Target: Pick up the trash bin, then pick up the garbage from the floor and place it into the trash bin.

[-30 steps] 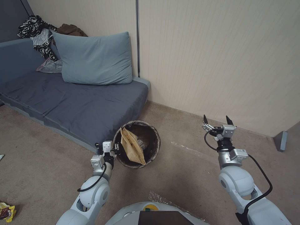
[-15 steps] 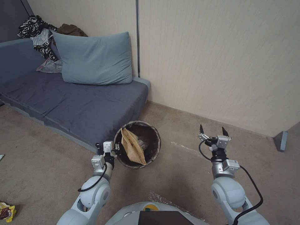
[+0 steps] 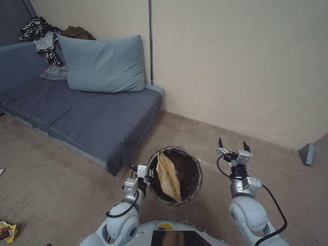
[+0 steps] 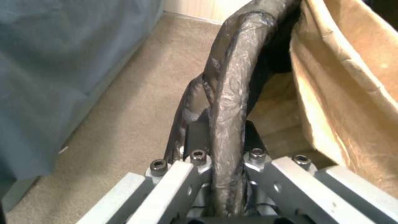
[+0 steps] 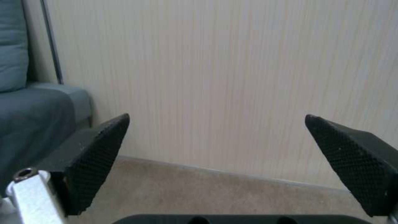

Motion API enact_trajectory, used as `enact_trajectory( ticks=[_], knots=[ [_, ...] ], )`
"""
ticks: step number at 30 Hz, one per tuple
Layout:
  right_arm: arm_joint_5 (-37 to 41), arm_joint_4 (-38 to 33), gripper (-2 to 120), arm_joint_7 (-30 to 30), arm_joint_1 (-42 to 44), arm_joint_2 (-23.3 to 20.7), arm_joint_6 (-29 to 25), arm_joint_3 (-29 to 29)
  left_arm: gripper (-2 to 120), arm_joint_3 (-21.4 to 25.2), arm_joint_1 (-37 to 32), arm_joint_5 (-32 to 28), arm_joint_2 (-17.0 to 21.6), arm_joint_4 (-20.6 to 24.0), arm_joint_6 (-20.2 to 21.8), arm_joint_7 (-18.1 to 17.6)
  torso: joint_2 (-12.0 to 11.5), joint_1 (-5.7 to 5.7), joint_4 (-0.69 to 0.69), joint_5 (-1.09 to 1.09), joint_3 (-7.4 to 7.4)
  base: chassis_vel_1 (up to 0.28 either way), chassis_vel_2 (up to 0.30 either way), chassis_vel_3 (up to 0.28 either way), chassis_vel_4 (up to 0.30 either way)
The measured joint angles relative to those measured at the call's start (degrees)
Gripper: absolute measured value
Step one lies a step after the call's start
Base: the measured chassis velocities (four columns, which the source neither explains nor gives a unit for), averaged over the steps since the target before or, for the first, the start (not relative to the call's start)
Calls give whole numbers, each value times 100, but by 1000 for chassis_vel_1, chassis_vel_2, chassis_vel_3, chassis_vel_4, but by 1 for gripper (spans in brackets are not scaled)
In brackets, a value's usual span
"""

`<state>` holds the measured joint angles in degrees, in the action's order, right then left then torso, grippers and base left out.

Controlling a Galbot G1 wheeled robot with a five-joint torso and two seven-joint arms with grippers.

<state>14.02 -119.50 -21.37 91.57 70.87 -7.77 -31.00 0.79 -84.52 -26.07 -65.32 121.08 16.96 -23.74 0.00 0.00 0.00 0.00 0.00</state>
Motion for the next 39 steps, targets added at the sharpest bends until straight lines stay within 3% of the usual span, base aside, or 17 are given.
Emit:
enact_trajectory(
  ticks=[39],
  knots=[
    [106, 177, 100, -94, -328, -13, 98, 104, 0, 165, -90, -33, -80, 105, 0, -3, 0, 0, 0, -1, 0, 0, 0, 0, 0]
  ],
)
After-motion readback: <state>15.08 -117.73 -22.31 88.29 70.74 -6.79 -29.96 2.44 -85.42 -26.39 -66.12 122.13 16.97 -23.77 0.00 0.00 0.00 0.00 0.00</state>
